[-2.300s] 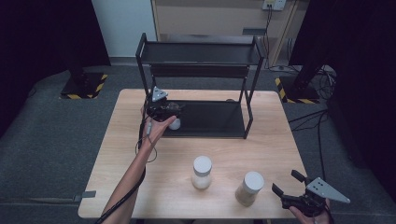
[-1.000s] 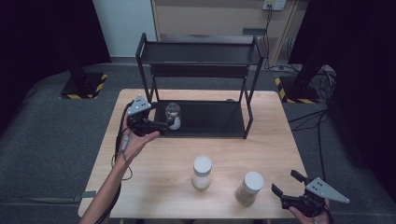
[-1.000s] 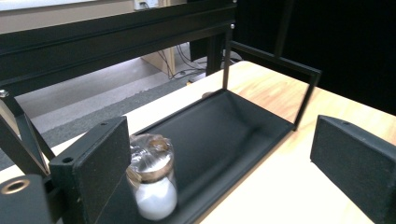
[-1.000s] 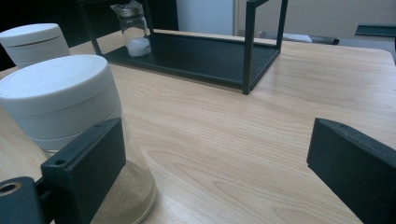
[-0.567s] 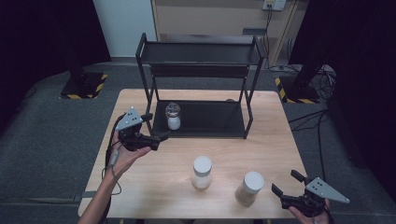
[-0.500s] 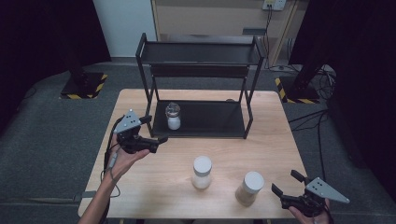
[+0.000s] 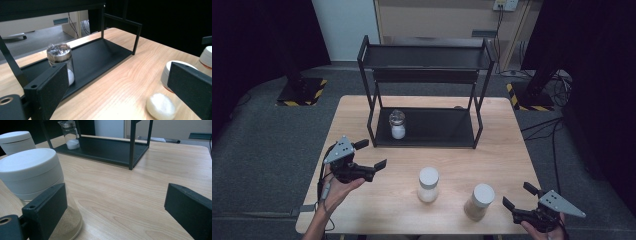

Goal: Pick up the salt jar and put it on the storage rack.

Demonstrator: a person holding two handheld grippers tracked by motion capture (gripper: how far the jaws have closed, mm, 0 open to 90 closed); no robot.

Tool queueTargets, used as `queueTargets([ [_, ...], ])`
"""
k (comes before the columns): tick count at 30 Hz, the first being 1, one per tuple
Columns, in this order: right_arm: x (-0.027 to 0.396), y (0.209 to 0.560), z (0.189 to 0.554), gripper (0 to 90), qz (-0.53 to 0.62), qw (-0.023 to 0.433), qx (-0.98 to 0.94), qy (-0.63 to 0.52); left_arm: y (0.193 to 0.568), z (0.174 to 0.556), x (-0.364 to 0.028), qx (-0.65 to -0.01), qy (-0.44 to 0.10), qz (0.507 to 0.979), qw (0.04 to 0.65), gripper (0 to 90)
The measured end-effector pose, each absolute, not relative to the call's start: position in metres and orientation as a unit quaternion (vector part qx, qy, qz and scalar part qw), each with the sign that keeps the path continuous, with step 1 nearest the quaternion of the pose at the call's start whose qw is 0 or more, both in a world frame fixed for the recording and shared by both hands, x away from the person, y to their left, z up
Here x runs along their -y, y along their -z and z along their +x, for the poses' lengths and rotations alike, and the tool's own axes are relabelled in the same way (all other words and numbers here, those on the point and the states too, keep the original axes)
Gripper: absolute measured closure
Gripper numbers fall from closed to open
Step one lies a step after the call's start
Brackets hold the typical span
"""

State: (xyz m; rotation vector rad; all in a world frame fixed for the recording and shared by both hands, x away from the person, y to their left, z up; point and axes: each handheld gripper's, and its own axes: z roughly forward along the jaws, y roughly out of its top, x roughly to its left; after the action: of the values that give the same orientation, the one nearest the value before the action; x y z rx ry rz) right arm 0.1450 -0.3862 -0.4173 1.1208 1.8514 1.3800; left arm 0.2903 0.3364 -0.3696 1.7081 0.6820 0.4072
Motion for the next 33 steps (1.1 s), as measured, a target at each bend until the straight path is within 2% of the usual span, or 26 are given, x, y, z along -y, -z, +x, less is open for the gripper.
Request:
queueTargets([
  [23, 0.385, 0.417, 0.145, 4.7, 0.42, 0.284, -0.692, -0.514, 0.429, 0.258, -0.351, -0.318, -0.16, 0.73, 0.583, 2.3],
  [33, 0.386, 0.417, 0.145, 4.7, 0.42, 0.284, -0.693, -0.513, 0.443, 0.248, -0.36, -0.334, -0.164, 0.727, 0.577, 2.2],
])
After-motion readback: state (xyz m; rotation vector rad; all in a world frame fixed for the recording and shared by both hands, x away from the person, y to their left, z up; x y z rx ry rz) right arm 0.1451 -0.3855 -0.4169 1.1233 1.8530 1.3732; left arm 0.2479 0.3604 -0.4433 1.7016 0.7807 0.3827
